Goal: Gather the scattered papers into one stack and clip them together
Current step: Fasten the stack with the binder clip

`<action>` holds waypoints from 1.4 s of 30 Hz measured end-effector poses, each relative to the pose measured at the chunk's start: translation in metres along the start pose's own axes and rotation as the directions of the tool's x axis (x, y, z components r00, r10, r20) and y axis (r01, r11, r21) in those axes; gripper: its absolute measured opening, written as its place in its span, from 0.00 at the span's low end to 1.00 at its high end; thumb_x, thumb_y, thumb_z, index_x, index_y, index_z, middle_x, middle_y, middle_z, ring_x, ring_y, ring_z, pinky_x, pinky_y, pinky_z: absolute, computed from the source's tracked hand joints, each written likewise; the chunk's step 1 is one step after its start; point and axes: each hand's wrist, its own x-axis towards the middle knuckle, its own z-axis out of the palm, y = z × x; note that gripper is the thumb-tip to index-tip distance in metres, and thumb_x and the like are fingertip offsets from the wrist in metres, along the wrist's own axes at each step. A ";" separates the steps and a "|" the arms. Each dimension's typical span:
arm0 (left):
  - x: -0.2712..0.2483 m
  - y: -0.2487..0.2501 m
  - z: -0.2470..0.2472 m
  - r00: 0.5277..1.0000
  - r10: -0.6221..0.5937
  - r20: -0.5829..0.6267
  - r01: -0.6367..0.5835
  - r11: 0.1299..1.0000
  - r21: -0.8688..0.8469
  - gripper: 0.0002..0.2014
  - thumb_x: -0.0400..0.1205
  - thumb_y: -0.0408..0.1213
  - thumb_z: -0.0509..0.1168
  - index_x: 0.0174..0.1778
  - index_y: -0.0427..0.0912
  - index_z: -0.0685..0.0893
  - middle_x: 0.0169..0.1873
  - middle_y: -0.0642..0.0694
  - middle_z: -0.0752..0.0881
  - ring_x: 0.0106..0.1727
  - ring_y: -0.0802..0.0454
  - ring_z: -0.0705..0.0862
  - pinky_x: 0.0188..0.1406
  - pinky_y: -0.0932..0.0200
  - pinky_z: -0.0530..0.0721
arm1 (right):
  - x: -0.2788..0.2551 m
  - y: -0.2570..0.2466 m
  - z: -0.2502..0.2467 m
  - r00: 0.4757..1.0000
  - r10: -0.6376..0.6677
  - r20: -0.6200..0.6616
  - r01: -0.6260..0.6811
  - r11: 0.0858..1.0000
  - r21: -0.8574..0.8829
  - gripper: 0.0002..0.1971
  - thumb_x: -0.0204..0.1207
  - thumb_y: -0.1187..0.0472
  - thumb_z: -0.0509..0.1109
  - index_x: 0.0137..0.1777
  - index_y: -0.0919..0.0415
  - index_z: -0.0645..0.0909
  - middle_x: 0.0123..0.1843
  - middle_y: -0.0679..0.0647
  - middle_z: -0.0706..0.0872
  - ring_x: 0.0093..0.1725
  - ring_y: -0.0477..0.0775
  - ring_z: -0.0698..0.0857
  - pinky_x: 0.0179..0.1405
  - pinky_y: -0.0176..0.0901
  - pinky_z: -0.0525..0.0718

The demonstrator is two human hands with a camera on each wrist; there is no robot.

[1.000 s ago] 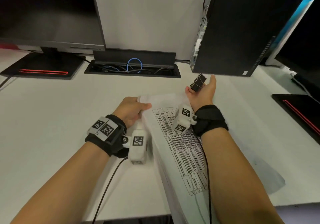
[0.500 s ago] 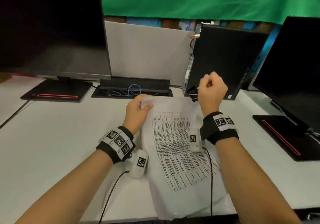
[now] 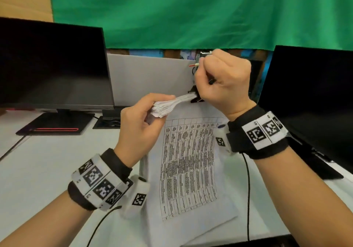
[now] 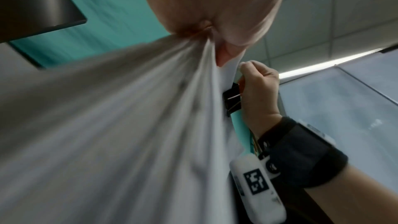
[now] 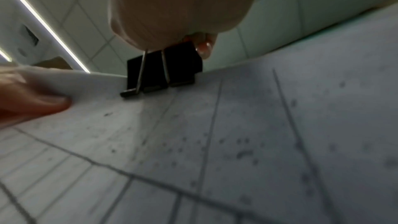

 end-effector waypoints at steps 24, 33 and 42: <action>0.038 -0.120 -0.045 0.628 -0.757 0.179 0.778 0.618 -0.113 0.24 0.78 0.42 0.66 0.70 0.38 0.76 0.58 0.43 0.87 0.57 0.45 0.87 0.58 0.42 0.85 | -0.159 -0.055 0.016 -0.116 0.603 0.789 -0.958 -0.278 0.072 0.31 0.75 0.41 0.73 0.73 0.59 0.79 0.65 0.52 0.88 0.67 0.52 0.86 0.72 0.55 0.79; -0.091 -0.107 -0.020 0.110 -0.970 0.215 0.709 0.228 0.667 0.17 0.86 0.28 0.53 0.70 0.25 0.72 0.68 0.29 0.76 0.70 0.34 0.75 0.65 0.51 0.75 | -0.192 -0.093 0.051 -0.452 0.573 0.684 -0.857 -0.066 -0.511 0.37 0.85 0.48 0.64 0.81 0.75 0.57 0.77 0.67 0.74 0.73 0.65 0.77 0.68 0.46 0.78; -0.098 -0.112 -0.021 0.110 -0.971 0.215 0.657 0.233 0.717 0.19 0.87 0.30 0.50 0.72 0.26 0.71 0.71 0.30 0.75 0.72 0.36 0.74 0.68 0.50 0.73 | -0.188 -0.089 0.051 -0.518 0.519 0.680 -0.743 0.122 -0.658 0.39 0.88 0.46 0.56 0.84 0.74 0.44 0.82 0.67 0.66 0.79 0.64 0.71 0.73 0.49 0.71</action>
